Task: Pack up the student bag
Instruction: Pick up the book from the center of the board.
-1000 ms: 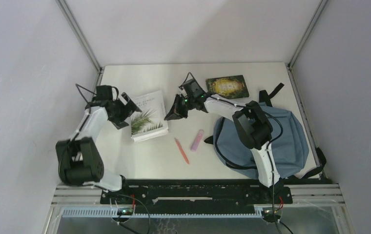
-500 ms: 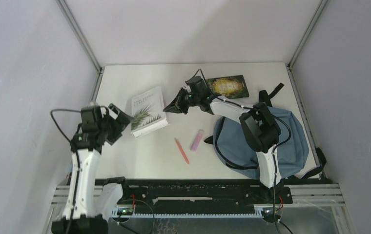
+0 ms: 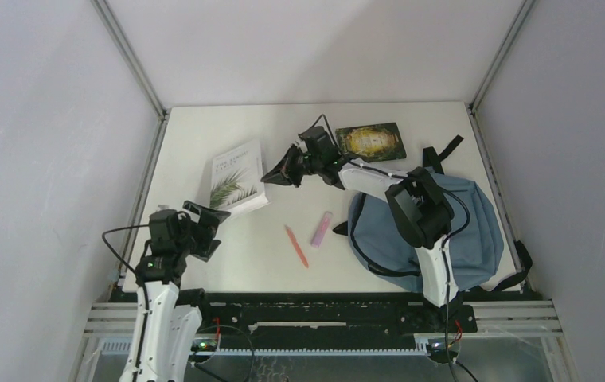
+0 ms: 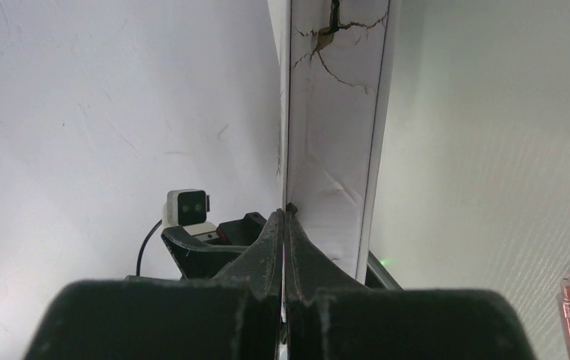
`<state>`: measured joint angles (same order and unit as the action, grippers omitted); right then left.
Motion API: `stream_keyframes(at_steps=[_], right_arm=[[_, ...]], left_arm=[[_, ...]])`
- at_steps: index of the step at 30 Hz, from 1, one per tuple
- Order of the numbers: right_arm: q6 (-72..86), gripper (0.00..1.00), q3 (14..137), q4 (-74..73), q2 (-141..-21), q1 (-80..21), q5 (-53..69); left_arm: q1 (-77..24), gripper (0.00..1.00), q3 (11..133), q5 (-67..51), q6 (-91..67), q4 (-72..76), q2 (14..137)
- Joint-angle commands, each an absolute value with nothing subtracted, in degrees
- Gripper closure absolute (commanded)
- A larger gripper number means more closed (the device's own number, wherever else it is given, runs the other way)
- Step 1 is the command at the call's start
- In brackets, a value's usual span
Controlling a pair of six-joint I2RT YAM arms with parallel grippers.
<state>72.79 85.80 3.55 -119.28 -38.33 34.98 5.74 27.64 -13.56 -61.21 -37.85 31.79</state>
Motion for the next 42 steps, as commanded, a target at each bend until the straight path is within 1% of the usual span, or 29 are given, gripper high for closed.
stream_keyframes(at_steps=[1,12,19,24,37,42], right_arm=[[74.19,1.0,88.22,7.36,-119.75,-39.35,35.67],[75.6,1.0,88.41,9.03,-120.29,-39.46,36.33],[77.47,1.0,88.35,10.66,-120.95,-39.72,37.21],[78.52,1.0,88.29,11.85,-121.2,-40.14,37.79],[80.33,1.0,87.83,14.44,-121.07,-40.84,40.19],[81.18,1.0,85.28,15.63,-119.73,-41.2,40.17]], left_arm=[[5.47,0.0,24.18,-14.97,-67.88,-25.08,30.93],[5.36,0.0,17.6,-14.39,-75.03,-11.16,33.55],[4.99,0.0,16.86,-12.62,-76.04,-9.07,34.49],[4.5,0.0,15.3,-11.67,-77.39,-4.32,37.14],[3.69,0.0,16.6,-11.0,-77.17,-0.23,43.29],[3.74,0.0,17.63,-10.3,-77.1,2.43,46.06]])
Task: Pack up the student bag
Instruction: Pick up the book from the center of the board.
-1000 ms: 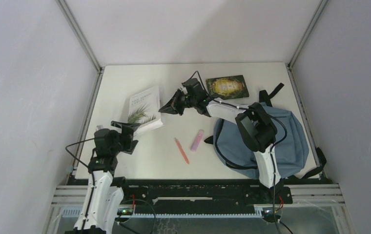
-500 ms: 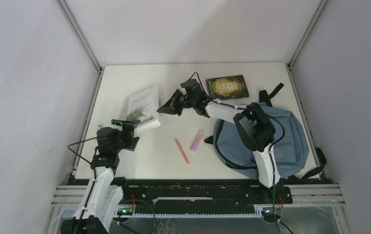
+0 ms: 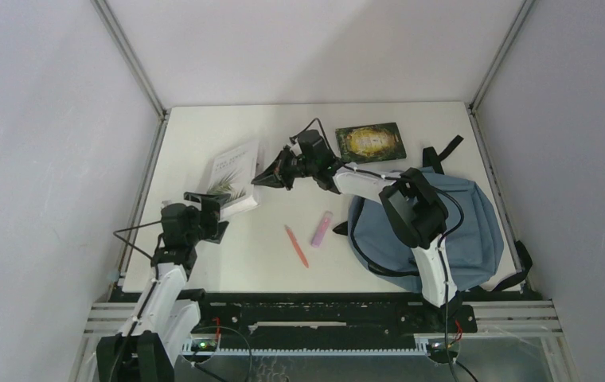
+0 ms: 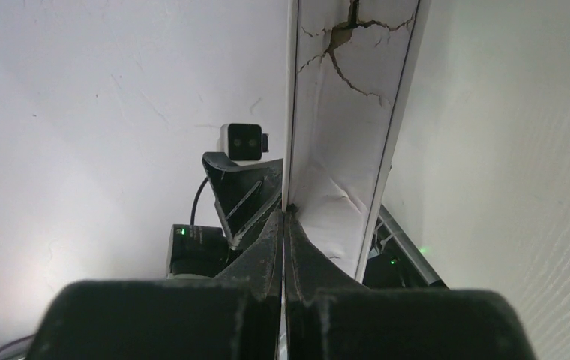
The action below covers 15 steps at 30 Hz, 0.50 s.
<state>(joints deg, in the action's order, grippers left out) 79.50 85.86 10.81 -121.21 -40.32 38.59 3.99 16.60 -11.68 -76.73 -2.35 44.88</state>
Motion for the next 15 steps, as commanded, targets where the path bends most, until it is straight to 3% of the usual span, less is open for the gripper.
stream_keyframes(at_steps=[1,6,15], right_arm=[[81.39,1.0,84.66,15.95,-119.63,-41.35,40.25],[81.52,1.0,82.0,17.0,-119.22,-41.74,40.62],[79.42,1.0,79.93,16.66,-120.18,-42.35,41.66]], left_arm=[[3.69,0.0,17.82,-10.02,-77.15,2.53,46.36],[3.69,0.03,19.12,-7.82,-77.05,2.55,45.47],[5.61,0.44,22.45,-5.61,-73.59,2.1,41.5]])
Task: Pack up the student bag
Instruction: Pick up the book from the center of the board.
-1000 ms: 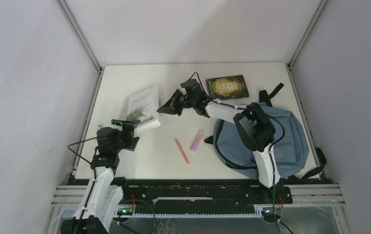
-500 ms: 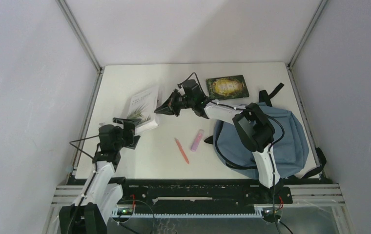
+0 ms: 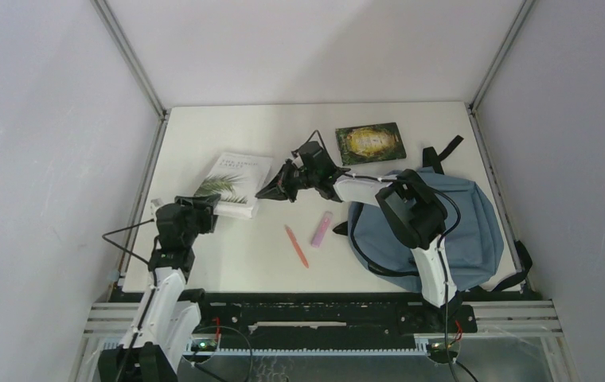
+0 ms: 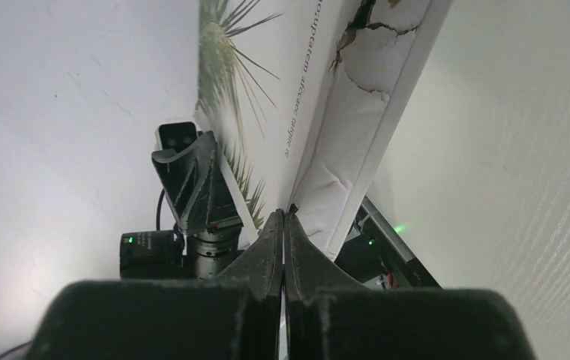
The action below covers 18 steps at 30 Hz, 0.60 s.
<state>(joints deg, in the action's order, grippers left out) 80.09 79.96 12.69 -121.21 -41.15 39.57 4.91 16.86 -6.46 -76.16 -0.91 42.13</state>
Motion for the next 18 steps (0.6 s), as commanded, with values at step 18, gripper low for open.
stream_keyframes(at_steps=[18], right_arm=[[79.28,1.0,83.04,18.37,-122.31,-43.74,46.0]], left_arm=[[4.66,0.21,24.0,-11.86,-71.1,7.29,48.25]])
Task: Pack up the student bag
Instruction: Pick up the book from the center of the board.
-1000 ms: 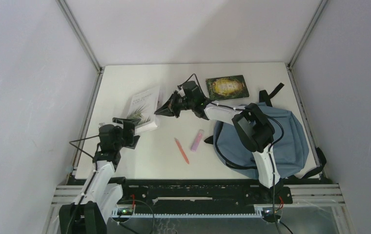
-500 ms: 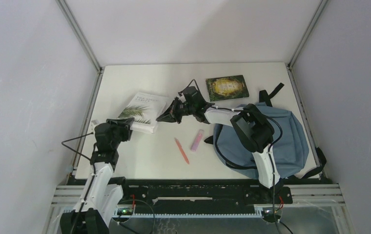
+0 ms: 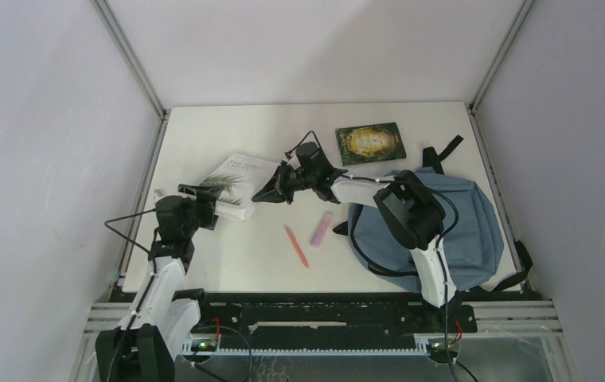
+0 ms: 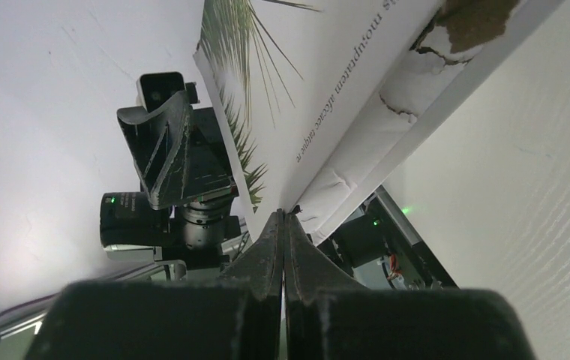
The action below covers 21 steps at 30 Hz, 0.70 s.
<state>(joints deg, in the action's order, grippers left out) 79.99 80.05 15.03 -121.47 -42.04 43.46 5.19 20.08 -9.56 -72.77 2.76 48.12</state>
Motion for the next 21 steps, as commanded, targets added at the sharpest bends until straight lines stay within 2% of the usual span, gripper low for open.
stream_keyframes(at_steps=[1,5,7,11,13,17,21], right_arm=[[79.26,1.0,83.13,18.45,-122.3,-43.81,46.09],[78.89,1.0,83.33,18.83,-122.06,-43.97,47.14],[78.08,1.0,83.12,18.52,-121.67,-43.95,47.83],[73.29,1.0,82.01,15.57,-118.85,-43.82,48.54],[68.35,1.0,82.36,9.83,-116.21,-43.58,47.4],[55.66,0.56,82.78,-9.39,-108.81,-41.38,40.09],[43.25,0.43,81.04,-25.03,-96.82,-38.68,27.54]], left_arm=[[4.65,0.25,23.99,-11.67,-71.05,7.22,48.17],[4.66,0.45,24.38,-11.2,-71.0,7.04,48.33],[4.71,0.6,25.06,-10.96,-70.82,6.41,48.51],[4.7,0.82,28.26,-10.03,-68.14,2.01,48.01],[5.02,0.85,30.75,-9.09,-65.9,-0.45,47.12],[5.68,0.86,37.83,-9.07,-60.24,-7.04,45.65],[5.71,0.92,44.82,-13.18,-53.64,-10.62,45.55]])
